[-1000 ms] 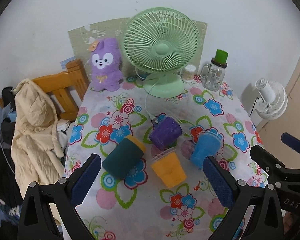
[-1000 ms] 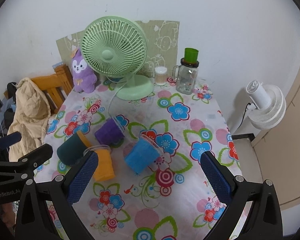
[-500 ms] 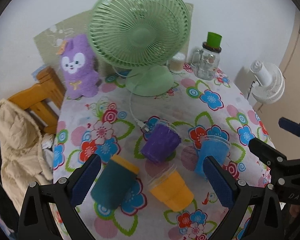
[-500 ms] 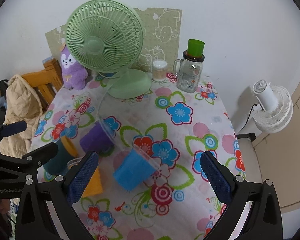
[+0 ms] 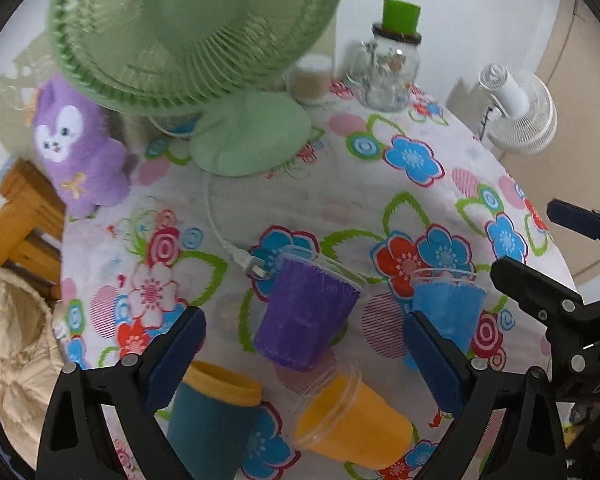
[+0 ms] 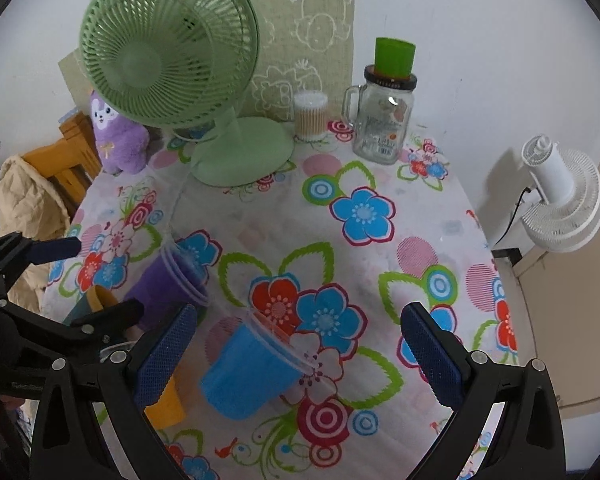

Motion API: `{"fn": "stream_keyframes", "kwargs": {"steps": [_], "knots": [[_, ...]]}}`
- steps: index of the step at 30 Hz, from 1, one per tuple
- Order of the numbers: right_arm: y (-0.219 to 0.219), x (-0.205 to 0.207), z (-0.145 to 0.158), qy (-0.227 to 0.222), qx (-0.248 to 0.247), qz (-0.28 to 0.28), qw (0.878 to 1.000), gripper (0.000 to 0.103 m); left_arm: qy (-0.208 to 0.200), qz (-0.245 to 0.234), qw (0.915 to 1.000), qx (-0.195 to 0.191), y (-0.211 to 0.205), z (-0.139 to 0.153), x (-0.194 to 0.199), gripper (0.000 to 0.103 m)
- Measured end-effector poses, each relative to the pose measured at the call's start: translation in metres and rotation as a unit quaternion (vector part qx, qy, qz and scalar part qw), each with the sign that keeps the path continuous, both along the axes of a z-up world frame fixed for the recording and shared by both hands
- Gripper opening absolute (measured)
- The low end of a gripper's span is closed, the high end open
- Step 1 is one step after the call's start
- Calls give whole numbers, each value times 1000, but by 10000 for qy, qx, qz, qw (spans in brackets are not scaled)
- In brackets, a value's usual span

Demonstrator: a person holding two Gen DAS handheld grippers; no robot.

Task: Flip cup upside down
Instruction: 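Move the left tool toward the purple cup and close around it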

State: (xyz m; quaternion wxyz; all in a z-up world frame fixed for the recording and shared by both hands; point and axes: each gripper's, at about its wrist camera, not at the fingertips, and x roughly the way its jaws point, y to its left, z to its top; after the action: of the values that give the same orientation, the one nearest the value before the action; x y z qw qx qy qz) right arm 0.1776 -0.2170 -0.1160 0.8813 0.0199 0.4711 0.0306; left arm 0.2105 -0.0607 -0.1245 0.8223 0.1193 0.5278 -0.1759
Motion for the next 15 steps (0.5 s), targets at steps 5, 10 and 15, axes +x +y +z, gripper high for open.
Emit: {"fn": "stream_keyframes", "kwargs": {"steps": [5, 10, 15], "knots": [[1, 13, -14, 108, 13, 23, 9999, 103, 53, -199, 9997, 164, -5, -15, 9, 98], [1, 23, -28, 228, 42, -23, 9997, 103, 80, -411, 9986, 320, -10, -31, 16, 95], [2, 27, -38, 295, 31, -35, 9996, 103, 204, -495, 9978, 396, -11, -45, 23, 89]]}}
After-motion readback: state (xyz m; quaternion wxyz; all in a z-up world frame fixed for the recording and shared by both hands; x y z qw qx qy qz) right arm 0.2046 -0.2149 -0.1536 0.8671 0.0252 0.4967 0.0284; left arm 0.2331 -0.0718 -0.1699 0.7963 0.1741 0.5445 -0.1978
